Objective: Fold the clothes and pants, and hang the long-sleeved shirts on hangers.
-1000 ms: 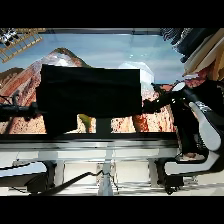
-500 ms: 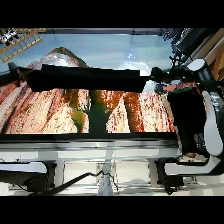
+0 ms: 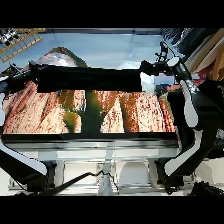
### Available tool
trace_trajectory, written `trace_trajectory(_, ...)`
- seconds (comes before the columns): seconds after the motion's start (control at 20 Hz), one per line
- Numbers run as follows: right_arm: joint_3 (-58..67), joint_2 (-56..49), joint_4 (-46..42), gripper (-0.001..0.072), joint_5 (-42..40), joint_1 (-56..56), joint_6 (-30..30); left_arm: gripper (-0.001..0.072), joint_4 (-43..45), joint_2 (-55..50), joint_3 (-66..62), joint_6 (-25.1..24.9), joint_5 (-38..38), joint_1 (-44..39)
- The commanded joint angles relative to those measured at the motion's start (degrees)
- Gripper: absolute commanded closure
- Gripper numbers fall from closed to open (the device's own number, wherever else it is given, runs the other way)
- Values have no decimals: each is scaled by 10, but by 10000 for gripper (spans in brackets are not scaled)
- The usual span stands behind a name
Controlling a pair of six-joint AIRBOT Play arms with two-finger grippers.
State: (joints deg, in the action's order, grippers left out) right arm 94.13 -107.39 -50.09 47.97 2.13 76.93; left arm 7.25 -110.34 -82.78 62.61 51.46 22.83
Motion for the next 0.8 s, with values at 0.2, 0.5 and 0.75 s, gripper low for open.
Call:
trace_trajectory(0.2, 31, -25, -78, 222, 163, 42, 56, 210, -75, -4, -31, -57, 82, 39)
trace_trajectory(0.5, 31, -70, -43, 189, 183, 38, 53, 211, -17, 28, -32, -79, 156, 43)
trace_trajectory(0.75, 59, -130, 109, 207, 177, 30, -16, 213, 102, 28, -32, -80, 169, 26)
